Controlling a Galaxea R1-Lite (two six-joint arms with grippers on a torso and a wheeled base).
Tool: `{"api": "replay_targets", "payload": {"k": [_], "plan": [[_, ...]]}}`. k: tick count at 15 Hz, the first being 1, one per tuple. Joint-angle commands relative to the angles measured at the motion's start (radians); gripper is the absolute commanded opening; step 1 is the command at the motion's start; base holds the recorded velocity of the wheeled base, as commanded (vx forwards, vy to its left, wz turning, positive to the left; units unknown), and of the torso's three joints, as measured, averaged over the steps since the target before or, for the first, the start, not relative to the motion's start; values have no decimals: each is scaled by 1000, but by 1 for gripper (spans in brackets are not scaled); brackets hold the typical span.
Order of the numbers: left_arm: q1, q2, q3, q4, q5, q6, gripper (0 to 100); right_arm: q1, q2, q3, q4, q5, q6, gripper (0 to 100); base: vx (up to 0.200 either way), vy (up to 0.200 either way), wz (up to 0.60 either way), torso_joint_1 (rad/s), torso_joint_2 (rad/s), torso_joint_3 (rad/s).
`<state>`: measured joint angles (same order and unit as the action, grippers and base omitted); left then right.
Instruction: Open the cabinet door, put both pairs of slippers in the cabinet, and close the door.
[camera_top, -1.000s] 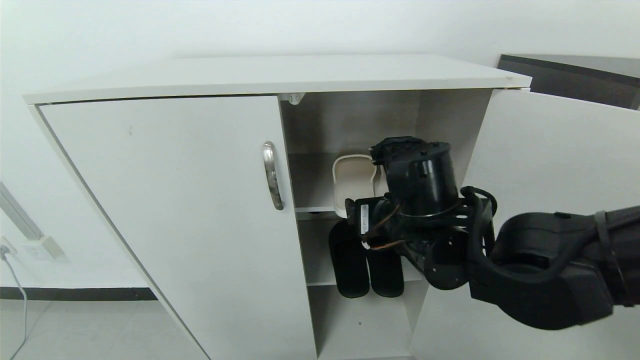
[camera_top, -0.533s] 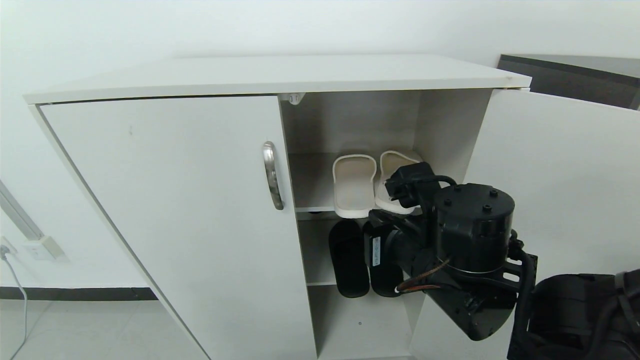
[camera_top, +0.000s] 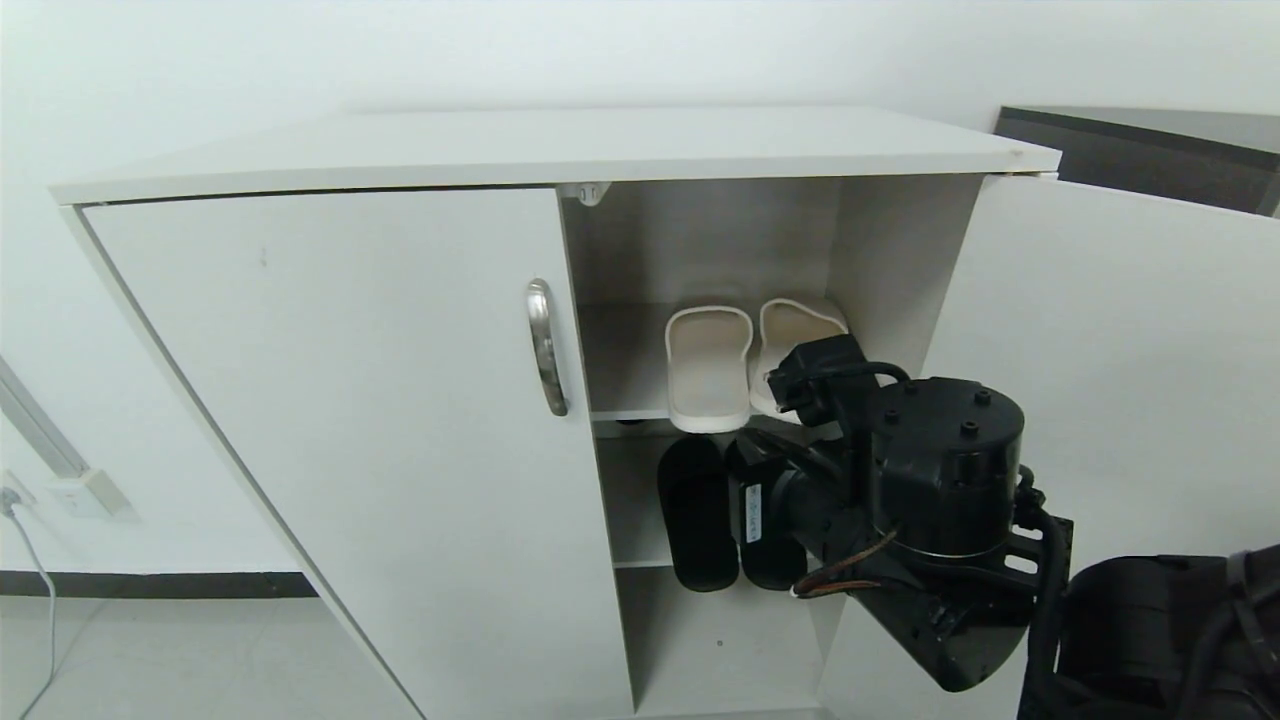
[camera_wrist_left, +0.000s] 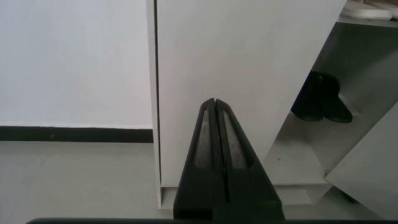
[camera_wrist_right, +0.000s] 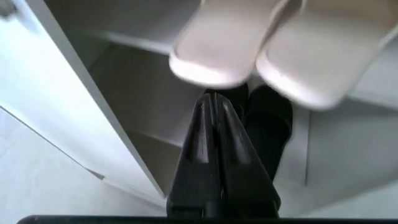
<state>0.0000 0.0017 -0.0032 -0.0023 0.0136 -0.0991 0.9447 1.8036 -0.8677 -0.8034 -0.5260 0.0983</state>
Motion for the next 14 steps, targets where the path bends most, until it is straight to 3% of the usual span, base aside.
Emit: {"api": "replay_targets", "payload": {"k": [1, 14], "plan": [[0, 1, 0, -1, 0, -1, 0, 0, 10, 1, 0, 0, 0, 0, -200, 0, 0, 7, -2, -2], [0, 1, 0, -1, 0, -1, 0, -6, 11, 33, 0, 0, -22, 0, -200, 0, 0, 1, 2, 3]]}}
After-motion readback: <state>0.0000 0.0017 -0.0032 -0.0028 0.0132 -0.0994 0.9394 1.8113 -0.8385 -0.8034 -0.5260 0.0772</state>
